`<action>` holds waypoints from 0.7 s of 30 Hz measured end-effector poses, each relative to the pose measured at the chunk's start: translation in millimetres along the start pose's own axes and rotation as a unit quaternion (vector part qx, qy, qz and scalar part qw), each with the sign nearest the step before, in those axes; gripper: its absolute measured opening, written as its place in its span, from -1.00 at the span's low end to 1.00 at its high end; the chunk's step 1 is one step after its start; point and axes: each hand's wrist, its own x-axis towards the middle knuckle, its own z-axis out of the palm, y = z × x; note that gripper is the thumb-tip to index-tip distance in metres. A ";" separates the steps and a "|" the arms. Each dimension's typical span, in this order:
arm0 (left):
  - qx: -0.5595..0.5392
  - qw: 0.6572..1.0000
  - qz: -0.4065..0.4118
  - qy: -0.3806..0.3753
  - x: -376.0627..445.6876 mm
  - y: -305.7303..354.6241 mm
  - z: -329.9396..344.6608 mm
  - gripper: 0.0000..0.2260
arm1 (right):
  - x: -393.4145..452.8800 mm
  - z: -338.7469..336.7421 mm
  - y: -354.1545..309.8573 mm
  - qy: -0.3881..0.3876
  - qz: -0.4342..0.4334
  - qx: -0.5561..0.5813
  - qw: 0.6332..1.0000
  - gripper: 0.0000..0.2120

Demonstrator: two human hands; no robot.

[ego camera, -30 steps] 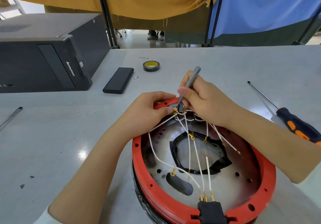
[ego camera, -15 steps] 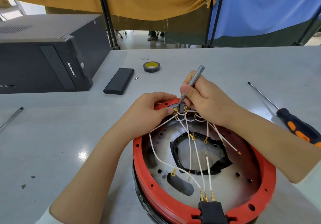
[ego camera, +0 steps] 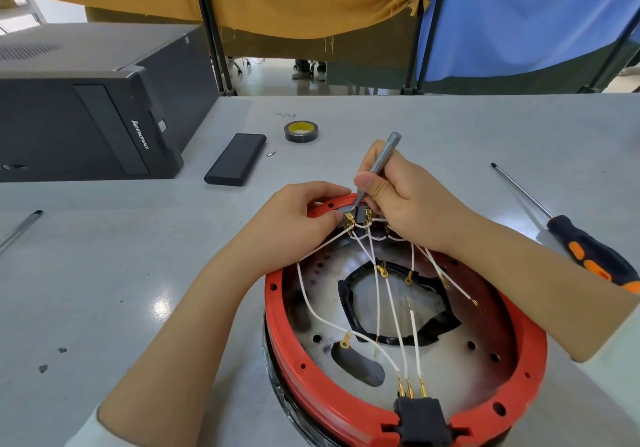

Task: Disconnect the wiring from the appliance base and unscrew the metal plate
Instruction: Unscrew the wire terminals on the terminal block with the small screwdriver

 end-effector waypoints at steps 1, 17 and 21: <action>-0.003 1.000 0.001 0.000 -0.3 0.0 0.0 -0.75 | -1.2 0.1 -0.3 0.001 -0.002 -0.006 1.000 -0.84; -0.008 1.000 0.005 0.000 -0.9 0.9 -0.9 -0.74 | 17.0 0.6 0.3 -0.009 0.076 0.005 0.997 -0.81; -0.007 1.000 0.004 -0.001 0.0 -0.8 -0.9 -0.74 | 6.7 0.6 0.7 0.018 0.033 0.035 0.999 -0.83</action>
